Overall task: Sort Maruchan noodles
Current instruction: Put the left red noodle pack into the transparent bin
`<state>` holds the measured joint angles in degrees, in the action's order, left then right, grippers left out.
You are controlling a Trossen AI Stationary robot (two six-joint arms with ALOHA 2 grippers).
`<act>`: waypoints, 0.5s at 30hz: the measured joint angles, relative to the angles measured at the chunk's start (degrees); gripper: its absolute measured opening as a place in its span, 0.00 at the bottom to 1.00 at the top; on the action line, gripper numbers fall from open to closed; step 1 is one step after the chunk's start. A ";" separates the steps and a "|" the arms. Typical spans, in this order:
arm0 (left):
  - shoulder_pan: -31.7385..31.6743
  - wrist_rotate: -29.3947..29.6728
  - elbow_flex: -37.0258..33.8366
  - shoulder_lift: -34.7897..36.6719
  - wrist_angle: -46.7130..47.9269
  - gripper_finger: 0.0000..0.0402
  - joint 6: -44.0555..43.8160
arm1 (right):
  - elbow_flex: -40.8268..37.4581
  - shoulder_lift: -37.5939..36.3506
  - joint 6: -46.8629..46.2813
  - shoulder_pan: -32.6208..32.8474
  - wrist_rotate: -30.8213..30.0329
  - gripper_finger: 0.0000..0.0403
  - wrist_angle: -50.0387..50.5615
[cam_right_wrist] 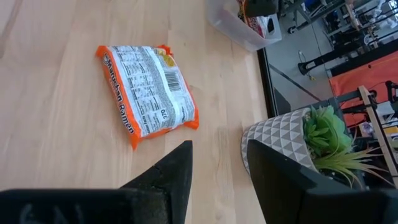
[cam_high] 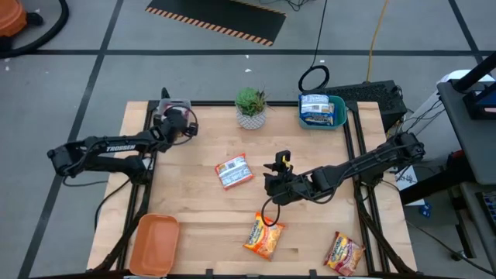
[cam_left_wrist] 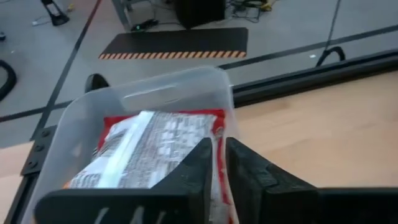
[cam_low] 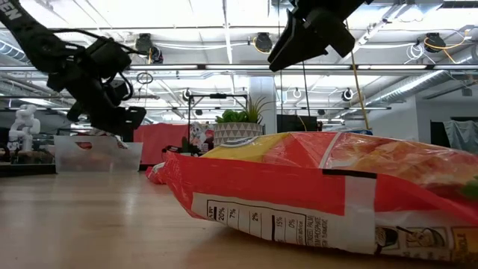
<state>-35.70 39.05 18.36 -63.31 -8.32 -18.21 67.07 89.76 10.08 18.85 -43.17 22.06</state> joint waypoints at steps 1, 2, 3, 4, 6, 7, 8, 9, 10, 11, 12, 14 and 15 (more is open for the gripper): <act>-0.50 -0.02 -0.18 0.00 0.22 0.11 -0.06 | 0.00 0.00 -0.28 0.00 -0.01 0.36 -0.01; -0.95 -0.27 -0.20 0.00 0.92 0.11 -0.22 | 0.00 0.00 -0.34 0.00 -0.01 0.36 0.00; -1.40 -0.72 -0.21 0.00 1.61 0.10 -0.57 | 0.00 0.00 -0.35 0.00 -0.01 0.36 0.01; -1.85 -1.35 -0.21 0.00 2.35 0.10 -1.16 | 0.00 0.00 -0.36 0.00 -0.01 0.36 0.02; -2.41 -2.97 -0.21 0.00 3.58 0.10 -2.12 | 0.00 0.00 -0.34 0.00 -0.01 0.36 0.00; -2.62 -3.37 -0.21 0.00 3.93 0.10 -2.57 | 0.00 0.00 -0.28 0.00 -0.01 0.36 0.02; -2.64 -3.50 -0.21 0.00 4.39 0.10 -3.07 | 0.00 0.00 -0.12 0.00 -0.01 0.36 0.02; -2.64 -3.52 -0.21 0.00 5.03 0.10 -3.42 | 0.00 0.00 0.08 -0.02 -0.01 0.36 0.02; -2.64 -3.67 -0.21 0.00 5.76 0.10 -3.85 | 0.00 0.00 0.29 -0.02 -0.01 0.36 0.01; -2.64 -4.08 -0.21 0.00 6.47 0.10 -4.38 | 0.00 0.00 0.71 -0.04 -0.07 0.36 -0.03; -2.64 -4.79 -0.21 0.00 7.06 0.10 -4.93 | 0.00 0.00 1.19 -0.04 -0.08 0.36 -0.13; -2.64 -6.64 -0.19 0.00 8.02 0.10 -5.71 | 0.00 0.00 1.94 -0.04 -0.09 0.36 -0.66; -2.64 -7.58 -0.19 0.00 8.36 0.10 -5.96 | 0.00 0.00 2.54 -0.04 -0.10 0.36 -1.03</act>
<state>-38.35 31.47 18.17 -63.31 0.04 -24.17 67.07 89.76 12.62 18.81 -43.27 21.04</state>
